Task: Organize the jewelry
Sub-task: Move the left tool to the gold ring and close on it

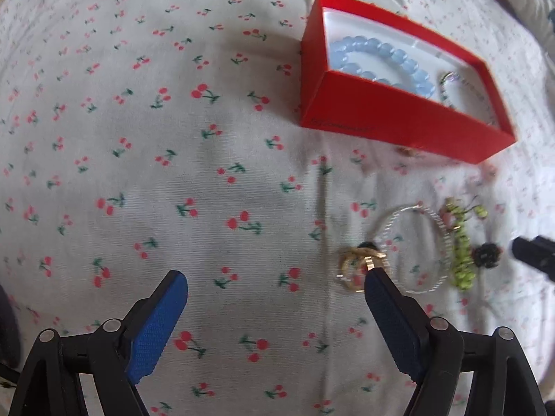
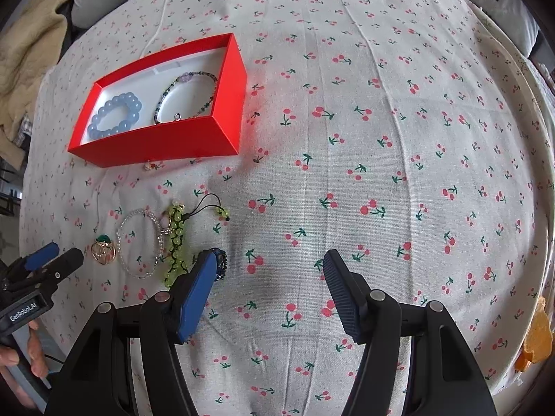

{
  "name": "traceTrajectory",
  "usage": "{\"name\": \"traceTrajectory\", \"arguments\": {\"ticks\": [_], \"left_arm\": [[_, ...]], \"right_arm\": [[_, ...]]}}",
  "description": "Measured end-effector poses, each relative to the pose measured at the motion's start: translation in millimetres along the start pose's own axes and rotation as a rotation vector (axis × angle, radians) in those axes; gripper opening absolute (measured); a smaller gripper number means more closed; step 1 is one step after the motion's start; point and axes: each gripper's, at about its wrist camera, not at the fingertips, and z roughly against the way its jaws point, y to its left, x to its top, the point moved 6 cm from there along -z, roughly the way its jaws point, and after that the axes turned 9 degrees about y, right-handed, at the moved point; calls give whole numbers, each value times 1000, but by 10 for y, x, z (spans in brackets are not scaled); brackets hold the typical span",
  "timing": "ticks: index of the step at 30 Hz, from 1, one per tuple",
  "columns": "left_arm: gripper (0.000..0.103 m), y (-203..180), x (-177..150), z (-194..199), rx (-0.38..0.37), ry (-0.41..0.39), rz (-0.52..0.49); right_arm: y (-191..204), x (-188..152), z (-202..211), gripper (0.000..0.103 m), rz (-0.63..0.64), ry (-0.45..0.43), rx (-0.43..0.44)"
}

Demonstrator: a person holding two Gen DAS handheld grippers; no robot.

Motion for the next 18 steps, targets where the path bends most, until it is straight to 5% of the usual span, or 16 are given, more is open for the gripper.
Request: {"name": "traceTrajectory", "arguments": {"ticks": [3,7,18], "left_arm": [[74,-75,-9,13,-89,7,8],[48,-220,-31,-58,-117,31,-6],[30,-458,41,-194,-76,28,-42]], "right_arm": [[25,-7,-12,67,5,1,-1],[70,1,-29,67,10,3,1],[136,14,-41,67,20,7,0]]}}
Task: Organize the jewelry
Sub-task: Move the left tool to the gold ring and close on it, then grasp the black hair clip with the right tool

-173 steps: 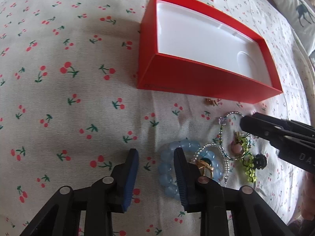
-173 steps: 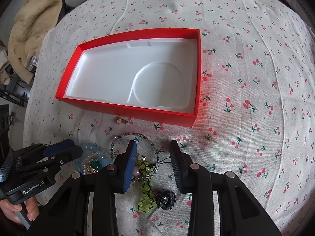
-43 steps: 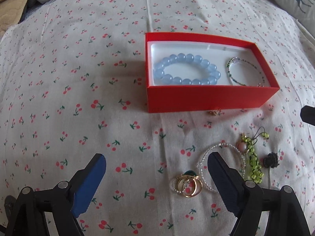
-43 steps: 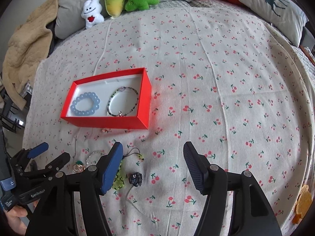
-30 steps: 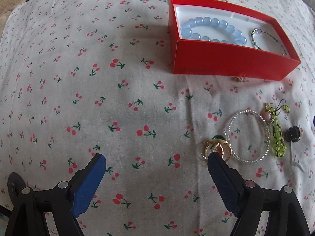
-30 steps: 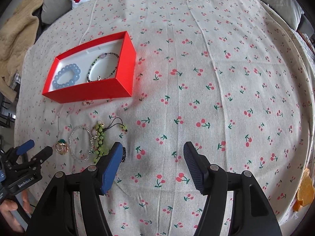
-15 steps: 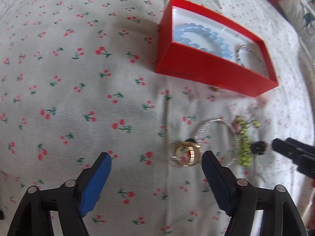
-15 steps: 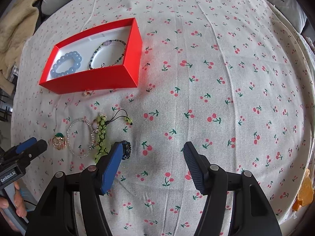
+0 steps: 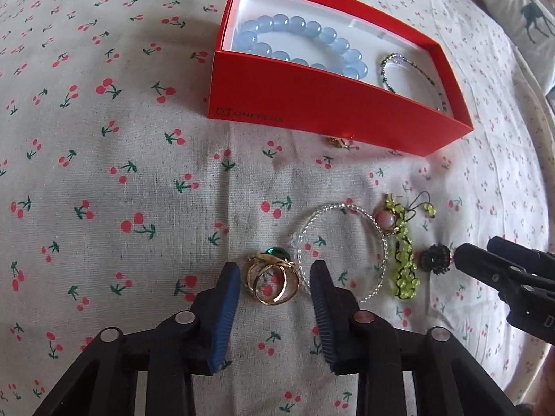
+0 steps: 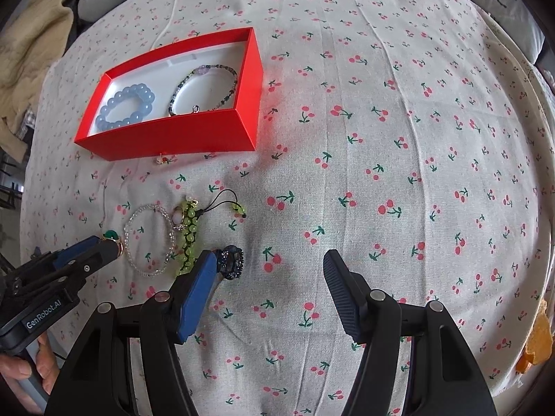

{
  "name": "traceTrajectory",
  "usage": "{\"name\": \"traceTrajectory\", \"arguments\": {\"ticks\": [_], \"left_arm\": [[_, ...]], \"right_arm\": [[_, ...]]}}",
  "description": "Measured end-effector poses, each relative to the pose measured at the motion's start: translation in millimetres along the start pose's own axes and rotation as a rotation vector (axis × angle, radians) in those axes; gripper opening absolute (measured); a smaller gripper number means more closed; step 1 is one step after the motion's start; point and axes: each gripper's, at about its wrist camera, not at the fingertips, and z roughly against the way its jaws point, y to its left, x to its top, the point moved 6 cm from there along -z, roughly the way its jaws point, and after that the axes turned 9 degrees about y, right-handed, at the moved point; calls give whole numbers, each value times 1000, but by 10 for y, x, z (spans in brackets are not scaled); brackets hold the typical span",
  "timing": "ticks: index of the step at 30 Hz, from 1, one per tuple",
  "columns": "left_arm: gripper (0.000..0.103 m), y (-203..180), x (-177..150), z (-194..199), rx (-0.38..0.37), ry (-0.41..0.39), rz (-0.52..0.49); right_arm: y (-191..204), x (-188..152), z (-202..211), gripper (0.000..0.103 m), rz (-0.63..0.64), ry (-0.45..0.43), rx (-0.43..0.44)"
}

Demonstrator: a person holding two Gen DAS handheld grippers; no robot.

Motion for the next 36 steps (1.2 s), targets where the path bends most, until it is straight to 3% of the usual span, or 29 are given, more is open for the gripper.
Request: {"name": "traceTrajectory", "arguments": {"ticks": [2,15,25,26,28,36], "left_arm": [[22,9,18,-21,3,1,3],[22,5,45,218,-33,-62,6],[22,122,4,311,-25,-78,19],[22,136,0,309,-22,-76,21],[22,157,-9,301,-15,-73,21],[22,195,-32,272,-2,-63,22]], "right_arm": [[-14,-4,2,67,-4,0,1],[-45,-5,79,67,-16,-15,23],[159,39,-1,66,13,-3,34],[162,43,-21,63,10,4,32],[167,54,-77,43,8,26,32],[220,85,-253,29,9,71,35]]}}
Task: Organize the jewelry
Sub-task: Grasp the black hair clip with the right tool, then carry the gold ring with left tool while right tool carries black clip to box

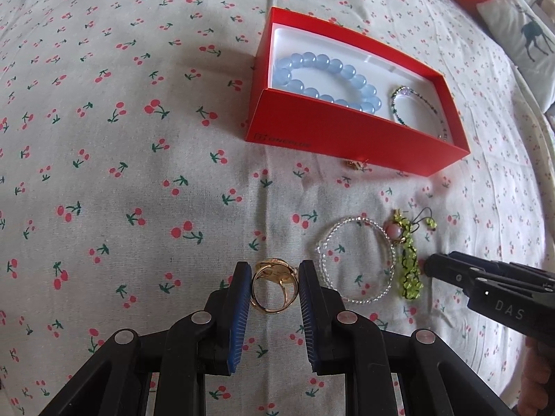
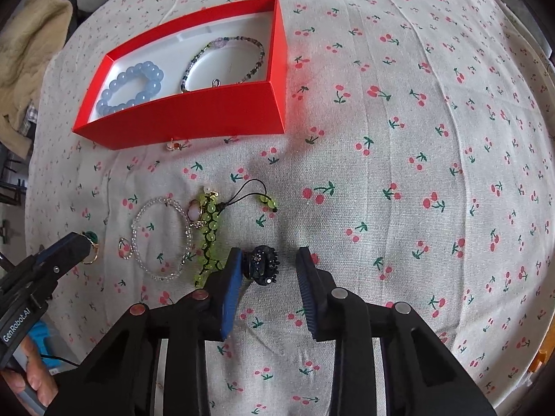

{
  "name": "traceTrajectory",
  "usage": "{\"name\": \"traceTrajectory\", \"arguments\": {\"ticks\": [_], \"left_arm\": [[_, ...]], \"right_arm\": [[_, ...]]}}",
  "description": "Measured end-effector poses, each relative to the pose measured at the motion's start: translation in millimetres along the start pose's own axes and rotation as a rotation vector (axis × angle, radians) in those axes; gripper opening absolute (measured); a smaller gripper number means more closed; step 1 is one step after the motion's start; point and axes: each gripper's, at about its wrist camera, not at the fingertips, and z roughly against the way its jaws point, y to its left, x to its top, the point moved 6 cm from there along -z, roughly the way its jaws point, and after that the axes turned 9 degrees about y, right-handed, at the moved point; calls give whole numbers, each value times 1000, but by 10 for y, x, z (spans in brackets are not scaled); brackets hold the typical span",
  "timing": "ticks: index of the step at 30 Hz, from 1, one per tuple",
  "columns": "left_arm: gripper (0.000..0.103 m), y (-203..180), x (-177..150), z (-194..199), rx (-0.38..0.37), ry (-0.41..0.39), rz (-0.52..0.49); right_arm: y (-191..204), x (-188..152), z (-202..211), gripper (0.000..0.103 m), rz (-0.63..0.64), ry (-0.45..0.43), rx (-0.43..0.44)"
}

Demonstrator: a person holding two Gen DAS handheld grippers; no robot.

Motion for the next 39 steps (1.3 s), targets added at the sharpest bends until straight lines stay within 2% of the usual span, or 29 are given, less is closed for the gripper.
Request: {"name": "traceTrajectory", "arguments": {"ticks": [2,15,31,39], "left_arm": [[22,-1,-5,-12,0,3,1],[22,-3,-1,17,4,-7,1],[22,-33,51,235,-43,-54,0],[22,-28,174,357,-91,-100,24]], "right_arm": [[25,10,-26,22,14,5,-9],[78,-3,119,22,43,-49,-22],[15,-152,510,22,46,-131,54],[84,-69,638,22,43,-168,95]]}}
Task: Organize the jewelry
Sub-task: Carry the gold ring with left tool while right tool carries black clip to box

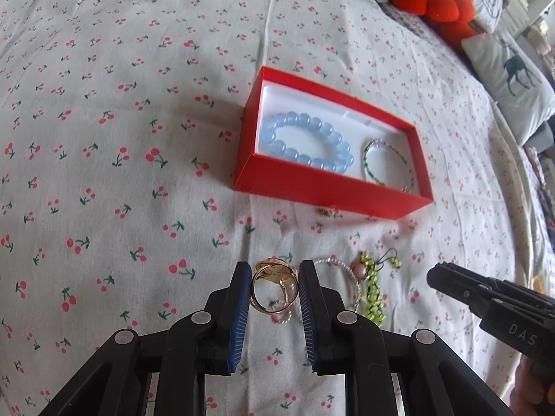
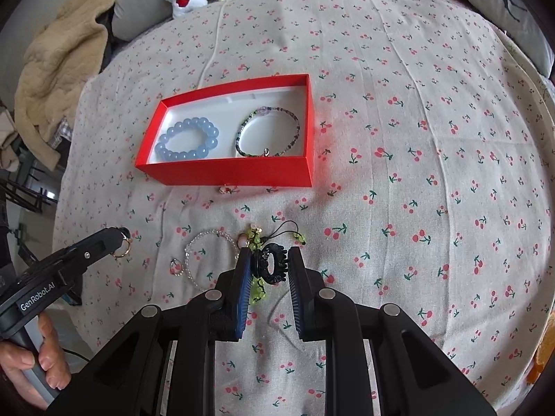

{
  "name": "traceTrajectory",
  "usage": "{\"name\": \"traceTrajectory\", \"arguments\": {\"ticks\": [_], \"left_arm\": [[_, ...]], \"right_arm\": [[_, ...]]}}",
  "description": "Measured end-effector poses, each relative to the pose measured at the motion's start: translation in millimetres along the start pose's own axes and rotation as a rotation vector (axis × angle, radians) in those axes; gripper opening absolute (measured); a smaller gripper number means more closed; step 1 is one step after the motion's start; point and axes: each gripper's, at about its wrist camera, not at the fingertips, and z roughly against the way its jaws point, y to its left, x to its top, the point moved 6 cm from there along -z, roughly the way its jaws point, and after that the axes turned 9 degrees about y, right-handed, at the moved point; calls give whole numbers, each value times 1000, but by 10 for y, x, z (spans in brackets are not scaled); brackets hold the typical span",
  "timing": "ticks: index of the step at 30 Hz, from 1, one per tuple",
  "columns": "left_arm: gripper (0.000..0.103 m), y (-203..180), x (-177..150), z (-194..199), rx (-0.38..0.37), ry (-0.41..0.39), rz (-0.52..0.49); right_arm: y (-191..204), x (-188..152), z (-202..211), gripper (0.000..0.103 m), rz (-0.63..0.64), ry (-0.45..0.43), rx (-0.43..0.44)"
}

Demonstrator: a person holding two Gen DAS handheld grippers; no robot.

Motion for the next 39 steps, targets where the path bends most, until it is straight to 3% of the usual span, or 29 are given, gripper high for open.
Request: {"name": "traceTrajectory", "arguments": {"ticks": [19,30,39], "left_arm": [[22,-296,424,10,-103,-123,-6],[22,-371,740,-214,-90,-196,-22],[22,-340,831,-507,10,-167,-33]], "right_arm": [[179,445,146,22,-22,-121,74],[141,778,-33,22,-37,-164,74],[26,932,-220,22,-33,-152,41]]}}
